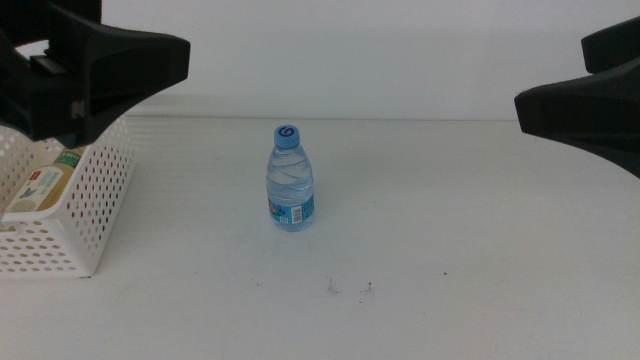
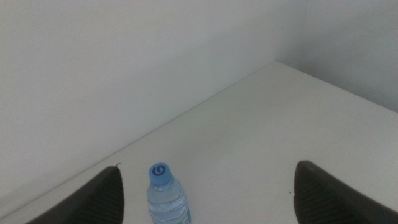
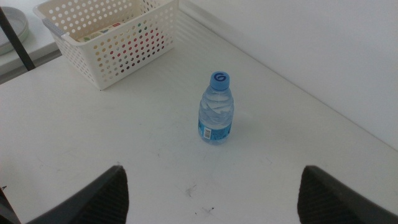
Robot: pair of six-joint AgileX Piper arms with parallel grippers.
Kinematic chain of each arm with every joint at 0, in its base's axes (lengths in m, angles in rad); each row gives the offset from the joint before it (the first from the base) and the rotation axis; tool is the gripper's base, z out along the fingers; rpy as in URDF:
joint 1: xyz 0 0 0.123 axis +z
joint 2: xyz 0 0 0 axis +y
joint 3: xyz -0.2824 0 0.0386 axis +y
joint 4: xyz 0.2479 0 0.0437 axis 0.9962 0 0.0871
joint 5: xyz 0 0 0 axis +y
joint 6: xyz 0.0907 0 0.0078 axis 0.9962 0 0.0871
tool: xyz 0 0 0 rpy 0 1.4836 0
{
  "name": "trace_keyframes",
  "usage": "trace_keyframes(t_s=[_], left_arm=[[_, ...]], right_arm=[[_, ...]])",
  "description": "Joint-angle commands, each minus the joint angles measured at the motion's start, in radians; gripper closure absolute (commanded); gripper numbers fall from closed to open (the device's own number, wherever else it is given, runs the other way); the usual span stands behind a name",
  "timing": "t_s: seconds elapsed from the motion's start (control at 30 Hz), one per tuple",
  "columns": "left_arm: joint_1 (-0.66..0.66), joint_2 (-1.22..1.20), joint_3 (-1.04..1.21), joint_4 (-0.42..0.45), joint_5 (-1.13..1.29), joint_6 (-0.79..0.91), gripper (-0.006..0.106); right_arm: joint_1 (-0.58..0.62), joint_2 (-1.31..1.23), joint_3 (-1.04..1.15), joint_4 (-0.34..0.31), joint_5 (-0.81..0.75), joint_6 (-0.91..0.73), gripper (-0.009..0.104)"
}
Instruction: Use arms to grab the bottles and put them into the dustbin to the left of the table.
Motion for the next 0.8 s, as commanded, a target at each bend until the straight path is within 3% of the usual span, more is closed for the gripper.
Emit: trace_keyframes(t_s=[0.0,0.23,0.4,0.43,0.53,0.63,0.77], left_arm=[[-0.002,-0.001,0.004,-0.004,-0.014,-0.001,0.007],[-0.002,-0.001,-0.018,0.028,-0.058,-0.015,0.007],[-0.106,-0.017,0.089,0.330,-0.088,-0.413,0.007],[-0.196,-0.041,0.196,0.439,-0.245,-0.510,0.007],[-0.323,-0.067,0.404,0.564,-0.587,-0.625,0.007],[-0.351,-0.071,0.588,0.562,-0.802,-0.713,0.007],[-0.347,-0.071,0.740,0.528,-0.834,-0.720,0.007]], right_arm=[[0.000,-0.001,-0.009,-0.002,-0.007,-0.004,0.014],[0.000,-0.001,-0.009,0.000,-0.007,-0.004,0.014],[0.000,-0.001,-0.009,0.000,-0.007,-0.004,0.014],[0.000,-0.001,-0.009,0.000,-0.007,-0.004,0.014],[0.000,-0.001,-0.009,0.000,-0.007,-0.004,0.014],[0.000,-0.001,-0.009,0.000,-0.007,-0.004,0.014],[0.000,-0.001,-0.009,0.003,-0.007,-0.004,0.014]])
